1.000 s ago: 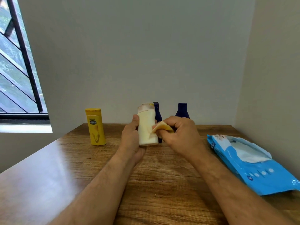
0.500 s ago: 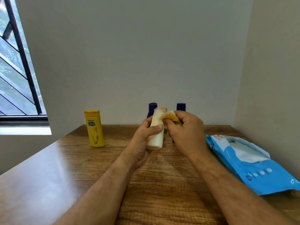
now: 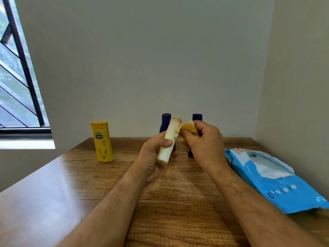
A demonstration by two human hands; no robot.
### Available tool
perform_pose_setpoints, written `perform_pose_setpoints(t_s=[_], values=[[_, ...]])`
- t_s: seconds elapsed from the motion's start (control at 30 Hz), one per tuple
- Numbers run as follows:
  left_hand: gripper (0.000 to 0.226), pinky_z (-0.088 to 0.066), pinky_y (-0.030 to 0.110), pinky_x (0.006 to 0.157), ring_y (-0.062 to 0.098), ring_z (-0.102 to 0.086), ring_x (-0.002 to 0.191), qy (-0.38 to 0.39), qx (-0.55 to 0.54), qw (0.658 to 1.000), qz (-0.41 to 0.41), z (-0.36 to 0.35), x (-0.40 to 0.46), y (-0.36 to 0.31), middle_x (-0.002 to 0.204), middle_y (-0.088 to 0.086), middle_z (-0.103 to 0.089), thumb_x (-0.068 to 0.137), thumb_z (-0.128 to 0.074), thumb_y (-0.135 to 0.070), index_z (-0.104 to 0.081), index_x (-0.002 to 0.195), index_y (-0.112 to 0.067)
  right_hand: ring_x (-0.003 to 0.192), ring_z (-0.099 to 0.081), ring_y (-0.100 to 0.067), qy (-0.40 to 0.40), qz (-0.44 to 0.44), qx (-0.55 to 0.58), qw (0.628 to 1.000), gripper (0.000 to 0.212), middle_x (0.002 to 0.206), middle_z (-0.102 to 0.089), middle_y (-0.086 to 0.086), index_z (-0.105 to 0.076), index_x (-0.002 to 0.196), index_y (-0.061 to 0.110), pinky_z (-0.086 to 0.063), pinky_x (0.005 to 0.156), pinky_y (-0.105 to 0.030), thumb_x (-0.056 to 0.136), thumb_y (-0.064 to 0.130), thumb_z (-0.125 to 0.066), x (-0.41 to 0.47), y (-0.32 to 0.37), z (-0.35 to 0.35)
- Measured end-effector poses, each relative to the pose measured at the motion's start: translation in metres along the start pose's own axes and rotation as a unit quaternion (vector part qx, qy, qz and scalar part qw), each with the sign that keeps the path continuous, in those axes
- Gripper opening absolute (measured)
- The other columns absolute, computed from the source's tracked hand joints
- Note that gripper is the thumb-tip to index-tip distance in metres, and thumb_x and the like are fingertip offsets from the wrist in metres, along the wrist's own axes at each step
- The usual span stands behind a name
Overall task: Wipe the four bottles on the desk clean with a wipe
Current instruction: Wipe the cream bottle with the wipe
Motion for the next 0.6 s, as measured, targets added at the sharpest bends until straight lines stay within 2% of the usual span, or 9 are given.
perform_pose_setpoints(t_s=[0.1, 0.2, 0.3, 0.43, 0.53, 0.6], values=[[0.047, -0.052, 0.037, 0.075, 0.022, -0.06, 0.076, -0.054, -0.068, 0.996, 0.024, 0.004, 0.0, -0.001, 0.091, 0.016, -0.063, 0.07, -0.06, -0.017, -0.061, 0.111, 0.005, 0.07, -0.064, 0.003, 0.111, 0.013, 0.015, 0.994, 0.008, 0.079, -0.067, 0.011, -0.075, 0.088, 0.021, -0.049, 0.055, -0.01, 0.089, 0.014, -0.071, -0.01, 0.005, -0.013], [0.057, -0.048, 0.04, 0.083, 0.031, -0.059, 0.089, -0.096, -0.11, 0.988, 0.05, 0.01, 0.0, -0.001, 0.106, 0.023, -0.058, 0.071, -0.049, -0.02, -0.055, 0.122, 0.007, 0.084, -0.063, 0.0, 0.176, 0.075, -0.09, 0.977, 0.009, 0.092, -0.067, 0.012, -0.076, 0.092, 0.024, -0.052, 0.069, -0.013, 0.087, 0.018, -0.072, -0.018, 0.005, -0.025], [0.054, -0.049, 0.041, 0.079, 0.032, -0.059, 0.086, -0.117, -0.12, 0.984, 0.053, 0.012, 0.001, 0.0, 0.099, 0.022, -0.058, 0.07, -0.045, -0.019, -0.055, 0.117, 0.006, 0.091, -0.06, -0.001, 0.195, 0.093, -0.119, 0.969, 0.013, 0.098, -0.065, 0.014, -0.077, 0.098, 0.024, -0.048, 0.077, -0.013, 0.086, 0.02, -0.073, -0.019, 0.005, -0.029], [0.033, -0.056, 0.035, 0.063, 0.026, -0.065, 0.067, -0.105, -0.043, 0.992, 0.055, 0.007, -0.002, 0.004, 0.077, 0.017, -0.065, 0.082, -0.04, -0.014, -0.062, 0.096, 0.005, 0.088, -0.057, -0.001, 0.134, 0.102, -0.15, 0.974, 0.014, 0.097, -0.061, 0.014, -0.075, 0.103, 0.025, -0.047, 0.074, -0.014, 0.091, 0.027, -0.067, -0.013, 0.004, -0.02], [0.036, -0.054, 0.042, 0.071, 0.03, -0.066, 0.066, -0.088, 0.002, 0.993, 0.074, 0.002, -0.006, 0.01, 0.077, 0.019, -0.069, 0.088, -0.037, -0.016, -0.063, 0.103, 0.004, 0.089, -0.056, -0.002, 0.054, 0.096, -0.172, 0.979, 0.02, 0.098, -0.059, 0.014, -0.072, 0.111, 0.024, -0.049, 0.079, -0.017, 0.094, 0.03, -0.064, -0.006, 0.002, -0.009], [0.036, -0.055, 0.044, 0.07, 0.03, -0.067, 0.066, -0.093, 0.01, 0.993, 0.07, -0.001, -0.006, 0.01, 0.078, 0.019, -0.069, 0.089, -0.037, -0.016, -0.063, 0.104, 0.004, 0.089, -0.056, -0.002, 0.044, 0.099, -0.174, 0.979, 0.021, 0.098, -0.058, 0.015, -0.072, 0.112, 0.022, -0.046, 0.076, -0.013, 0.094, 0.031, -0.065, -0.005, 0.002, -0.006]])
Point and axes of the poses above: each hand's wrist, its own x-axis towards the middle knuckle, its own z-axis out of the back of the hand, y = z × x, the point moved 4 cm from there along x, towards the middle knuckle
